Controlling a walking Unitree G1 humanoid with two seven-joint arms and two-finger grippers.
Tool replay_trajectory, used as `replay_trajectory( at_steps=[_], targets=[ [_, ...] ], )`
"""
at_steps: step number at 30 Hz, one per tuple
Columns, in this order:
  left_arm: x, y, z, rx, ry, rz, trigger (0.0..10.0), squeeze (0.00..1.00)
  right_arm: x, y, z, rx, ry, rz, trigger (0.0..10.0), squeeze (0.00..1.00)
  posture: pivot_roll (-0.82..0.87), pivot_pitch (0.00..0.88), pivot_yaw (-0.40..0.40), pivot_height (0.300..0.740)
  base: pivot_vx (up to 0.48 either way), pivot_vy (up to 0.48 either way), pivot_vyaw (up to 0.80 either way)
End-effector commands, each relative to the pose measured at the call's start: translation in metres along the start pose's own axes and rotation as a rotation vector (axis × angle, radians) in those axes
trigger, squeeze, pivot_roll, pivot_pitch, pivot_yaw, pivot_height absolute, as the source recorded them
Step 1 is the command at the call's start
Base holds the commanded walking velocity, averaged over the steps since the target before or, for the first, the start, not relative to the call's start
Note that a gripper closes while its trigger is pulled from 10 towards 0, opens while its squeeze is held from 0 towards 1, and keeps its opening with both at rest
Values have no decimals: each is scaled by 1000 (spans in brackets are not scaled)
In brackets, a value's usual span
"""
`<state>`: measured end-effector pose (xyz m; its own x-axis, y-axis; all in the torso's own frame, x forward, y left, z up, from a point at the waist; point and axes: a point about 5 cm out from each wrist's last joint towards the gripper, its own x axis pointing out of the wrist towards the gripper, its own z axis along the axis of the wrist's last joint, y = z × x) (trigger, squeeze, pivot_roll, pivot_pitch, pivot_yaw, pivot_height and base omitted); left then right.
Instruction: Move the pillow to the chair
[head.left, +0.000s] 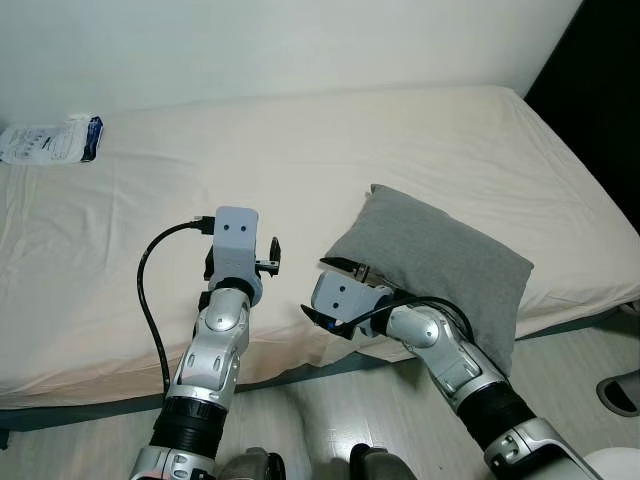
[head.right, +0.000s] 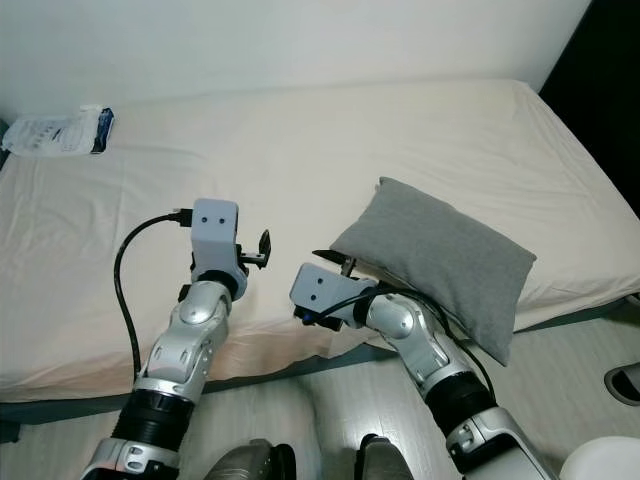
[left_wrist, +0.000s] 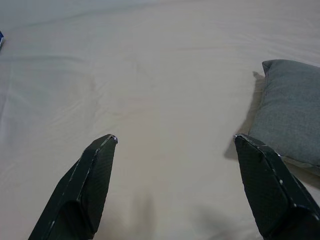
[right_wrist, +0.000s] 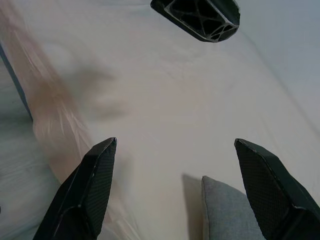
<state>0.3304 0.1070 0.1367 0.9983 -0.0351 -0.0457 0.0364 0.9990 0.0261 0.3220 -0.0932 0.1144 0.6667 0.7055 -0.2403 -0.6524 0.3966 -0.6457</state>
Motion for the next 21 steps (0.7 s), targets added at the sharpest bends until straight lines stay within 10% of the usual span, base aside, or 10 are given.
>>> replay_trajectory(
  at_steps=[1,21],
  targets=[
    [-2,-2,-7,-5,24,-5,10000,0,-2,4,-1,-2,-3,8,10000,0,-48,223,18,740,0,0,0],
    [0,-1,-7,-6,25,1,10000,0,-2,2,-1,6,-4,9,10000,0,-53,235,12,740,0,0,0]
  ],
)
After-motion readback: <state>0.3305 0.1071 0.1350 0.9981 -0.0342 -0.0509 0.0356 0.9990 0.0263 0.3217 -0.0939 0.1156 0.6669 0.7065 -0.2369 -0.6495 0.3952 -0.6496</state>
